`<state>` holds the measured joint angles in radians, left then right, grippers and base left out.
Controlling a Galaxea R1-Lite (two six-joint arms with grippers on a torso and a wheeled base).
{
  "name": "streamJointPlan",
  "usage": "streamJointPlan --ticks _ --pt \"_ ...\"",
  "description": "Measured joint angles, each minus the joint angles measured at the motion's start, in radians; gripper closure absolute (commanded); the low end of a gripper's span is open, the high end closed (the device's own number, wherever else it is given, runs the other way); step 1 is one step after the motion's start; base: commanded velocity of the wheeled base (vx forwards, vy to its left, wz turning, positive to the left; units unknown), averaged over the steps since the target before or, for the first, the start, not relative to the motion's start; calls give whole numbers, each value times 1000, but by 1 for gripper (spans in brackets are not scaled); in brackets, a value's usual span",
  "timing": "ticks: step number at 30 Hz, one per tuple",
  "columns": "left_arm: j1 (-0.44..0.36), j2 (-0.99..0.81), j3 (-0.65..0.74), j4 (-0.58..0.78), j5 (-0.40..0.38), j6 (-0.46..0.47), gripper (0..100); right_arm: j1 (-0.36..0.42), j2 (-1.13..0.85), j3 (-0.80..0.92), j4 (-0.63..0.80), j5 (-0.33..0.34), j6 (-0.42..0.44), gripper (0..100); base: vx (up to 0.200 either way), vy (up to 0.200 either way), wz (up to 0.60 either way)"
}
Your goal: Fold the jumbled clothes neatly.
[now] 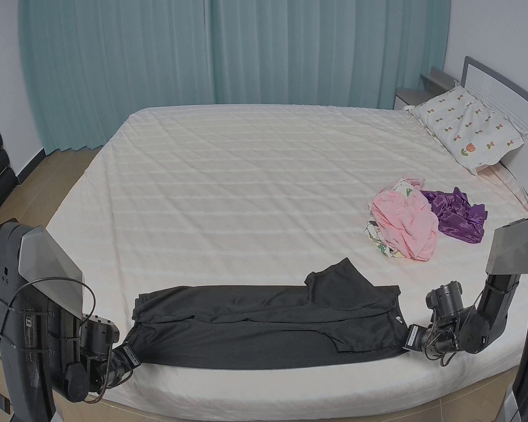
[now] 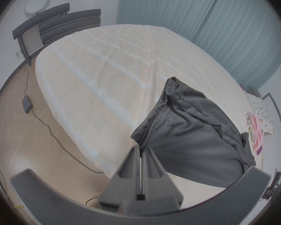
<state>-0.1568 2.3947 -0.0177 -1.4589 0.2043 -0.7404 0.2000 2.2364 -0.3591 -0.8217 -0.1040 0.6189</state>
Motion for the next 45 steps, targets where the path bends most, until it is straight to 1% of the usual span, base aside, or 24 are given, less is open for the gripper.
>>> streamJointPlan --ticks 7,11,14,16,18,20,23,25,29,31,37,39,42,45 --pt "-14 -9 0 12 1 0 0 1 -11 13 -1 3 -5 0 0 0 0" --pt "1 -47 0 21 -6 8 0 -14 -45 14 -1 14 -5 0 0 0 0" --pt "30 -95 0 41 -36 27 0 -31 -80 10 0 34 -5 0 0 0 0" --pt "68 -140 0 63 -89 41 0 -44 -106 3 0 54 -4 0 0 0 0" --pt "107 -176 -16 89 -121 51 0 -54 -125 -7 -2 67 0 0 0 0 0" --pt "139 -207 -58 121 -140 58 0 -63 -140 -21 -6 78 4 0 0 0 0" --pt "155 -229 -111 162 -152 61 0 -63 -149 -37 -9 96 18 0 0 0 0" --pt "164 -241 -176 207 -160 61 0 -60 -151 -54 -10 113 46 0 0 0 0" --pt "170 -240 -280 267 -165 61 0 -51 -149 -73 -11 132 89 0 0 0 0" --pt "171 -225 -363 319 -167 61 0 -47 -143 -82 -13 142 108 0 0 0 0" --pt "171 -160 -566 457 -185 64 0 -39 -128 -93 -18 161 127 0 0 0 0" --pt "171 -136 -623 502 -229 65 0 -37 -122 -96 -24 169 130 0 0 0 0" --pt "171 -109 -668 523 -302 71 0 -33 -113 -98 -35 180 133 0 0 0 0" --pt "171 -87 -686 529 -329 97 0 -26 -103 -99 -42 184 134 0 0 0 0"
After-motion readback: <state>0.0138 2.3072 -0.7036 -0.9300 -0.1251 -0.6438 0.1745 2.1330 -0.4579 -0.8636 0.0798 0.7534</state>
